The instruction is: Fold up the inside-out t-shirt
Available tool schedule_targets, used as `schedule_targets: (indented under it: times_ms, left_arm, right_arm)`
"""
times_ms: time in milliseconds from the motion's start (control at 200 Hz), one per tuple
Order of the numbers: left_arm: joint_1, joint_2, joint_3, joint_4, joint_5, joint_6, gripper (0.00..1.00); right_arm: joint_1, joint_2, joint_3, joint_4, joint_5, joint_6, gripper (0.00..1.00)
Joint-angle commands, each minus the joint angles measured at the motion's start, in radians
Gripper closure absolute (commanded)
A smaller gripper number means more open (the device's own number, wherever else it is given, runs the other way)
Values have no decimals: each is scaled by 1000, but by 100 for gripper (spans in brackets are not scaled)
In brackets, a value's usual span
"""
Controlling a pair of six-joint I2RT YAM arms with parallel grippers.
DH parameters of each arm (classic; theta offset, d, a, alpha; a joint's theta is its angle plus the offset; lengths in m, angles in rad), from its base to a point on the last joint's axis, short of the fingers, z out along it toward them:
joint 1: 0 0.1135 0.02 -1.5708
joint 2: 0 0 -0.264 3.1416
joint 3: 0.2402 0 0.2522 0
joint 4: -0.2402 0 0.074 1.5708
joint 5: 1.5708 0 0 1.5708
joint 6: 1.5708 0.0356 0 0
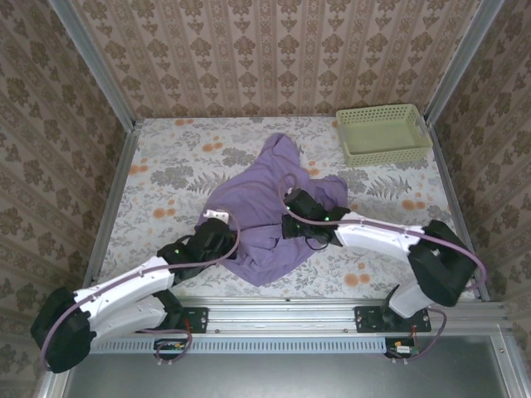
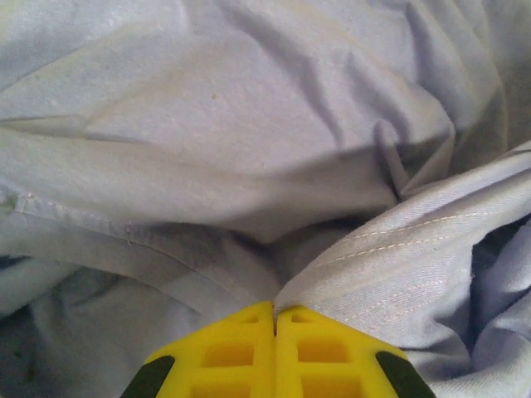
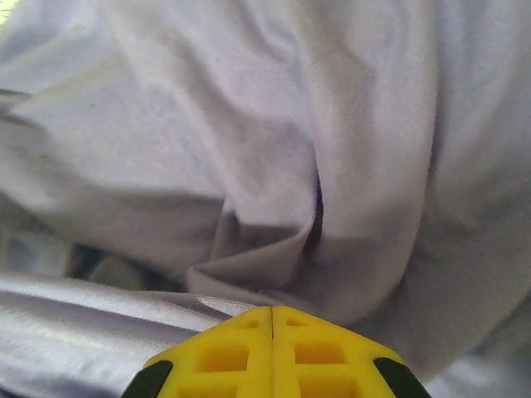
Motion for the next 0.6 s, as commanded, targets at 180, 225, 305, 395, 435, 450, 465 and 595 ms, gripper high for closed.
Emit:
schedule_targets:
  times_ms: [180,225,305,395,435,450,465,595]
  left_arm:
    - [44,103,47,9,69,47,100]
    - [46,99,41,13,66,45,100]
    - [48,83,32,25,70,41,100]
    - [53,61,23,28,72,33,100]
    - [53,49,18,31,73,29,100]
    - [54,44,16,30,73,29,100]
    - [54,37,14,31,73,27,100]
    - [54,-16,-9,34,84,18,100]
  right_arm:
    - [55,69,152,-154,206,-177,71]
    - [99,32,143,-172,241,-193,67]
    - [176,-23,119,-184,281,-213,64]
    - [235,-41,86,-174,279,-200,60]
    - [246,-28,79,-176,277,-179,58]
    - [248,-17,79,-178,278,-164,58]
    - [249,-8,78,-181,279,-154,58]
    - [243,87,98,-197,326,-71,58]
